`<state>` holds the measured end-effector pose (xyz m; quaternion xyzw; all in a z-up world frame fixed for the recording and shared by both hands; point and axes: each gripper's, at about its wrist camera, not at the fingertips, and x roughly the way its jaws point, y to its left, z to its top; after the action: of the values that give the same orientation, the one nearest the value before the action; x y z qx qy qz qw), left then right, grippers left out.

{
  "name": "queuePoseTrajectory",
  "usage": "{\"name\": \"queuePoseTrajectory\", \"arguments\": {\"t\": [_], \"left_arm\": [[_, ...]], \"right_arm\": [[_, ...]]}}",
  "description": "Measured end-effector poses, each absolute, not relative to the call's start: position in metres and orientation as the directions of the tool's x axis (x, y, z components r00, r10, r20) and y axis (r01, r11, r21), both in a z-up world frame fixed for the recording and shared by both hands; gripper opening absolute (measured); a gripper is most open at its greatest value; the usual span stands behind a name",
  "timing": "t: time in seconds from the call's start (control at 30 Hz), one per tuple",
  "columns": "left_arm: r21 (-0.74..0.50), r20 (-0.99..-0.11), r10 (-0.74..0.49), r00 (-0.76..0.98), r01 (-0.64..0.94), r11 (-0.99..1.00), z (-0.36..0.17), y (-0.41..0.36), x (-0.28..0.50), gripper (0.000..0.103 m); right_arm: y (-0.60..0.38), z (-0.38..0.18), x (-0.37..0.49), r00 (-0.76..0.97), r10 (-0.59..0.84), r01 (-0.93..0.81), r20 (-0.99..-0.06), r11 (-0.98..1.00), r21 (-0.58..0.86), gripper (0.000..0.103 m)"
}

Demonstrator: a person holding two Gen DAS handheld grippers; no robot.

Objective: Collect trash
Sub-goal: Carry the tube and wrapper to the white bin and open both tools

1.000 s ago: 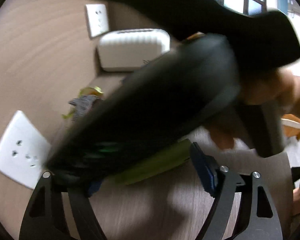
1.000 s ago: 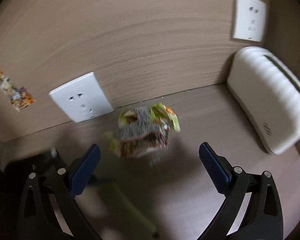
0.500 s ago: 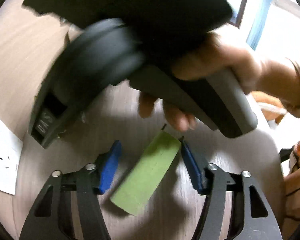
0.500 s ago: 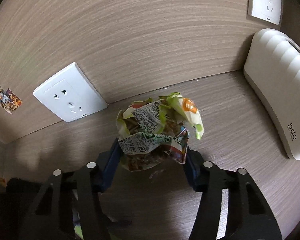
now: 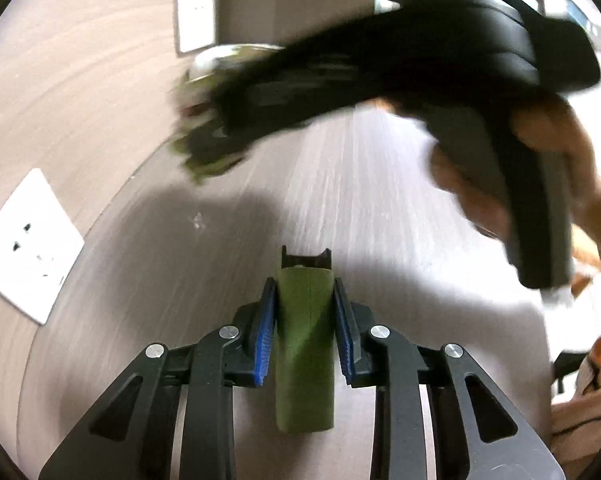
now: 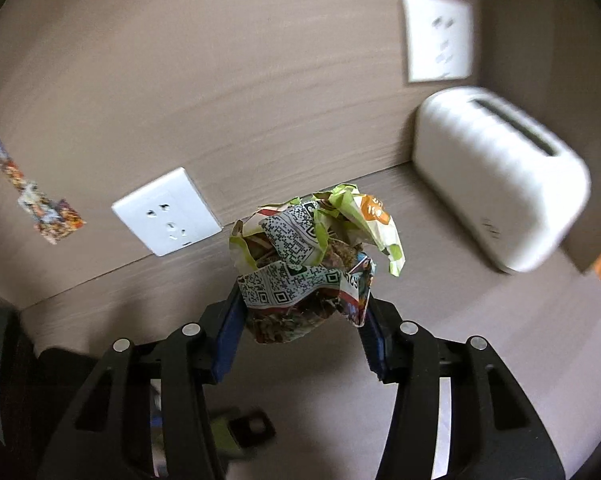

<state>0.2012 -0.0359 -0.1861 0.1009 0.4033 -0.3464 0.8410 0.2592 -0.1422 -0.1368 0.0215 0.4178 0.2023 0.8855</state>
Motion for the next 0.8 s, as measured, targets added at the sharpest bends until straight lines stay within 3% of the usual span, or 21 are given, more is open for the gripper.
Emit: {"name": "queuePoseTrajectory", "arguments": {"t": [0.37,0.57,0.8], "left_arm": [[-0.134,-0.699,-0.523,0.489,0.628,0.766,-0.136,-0.065,0.136,0.025],[-0.124,-0.678,-0.556,0.481,0.671,0.731,-0.111,-0.107,0.106,0.025],[-0.096,-0.696,-0.594,0.403,0.768,0.633,-0.119,-0.180,0.073,0.025]], "right_arm": [[-0.221,-0.082,0.159,0.700,0.303,-0.220,-0.647,0.953,0.208,0.053],[-0.269,-0.081,0.097,0.728,0.227,-0.116,-0.647,0.971,0.210,0.053],[-0.332,-0.091,0.031,0.737,0.100,0.058,-0.668,0.976,0.210,0.053]]}}
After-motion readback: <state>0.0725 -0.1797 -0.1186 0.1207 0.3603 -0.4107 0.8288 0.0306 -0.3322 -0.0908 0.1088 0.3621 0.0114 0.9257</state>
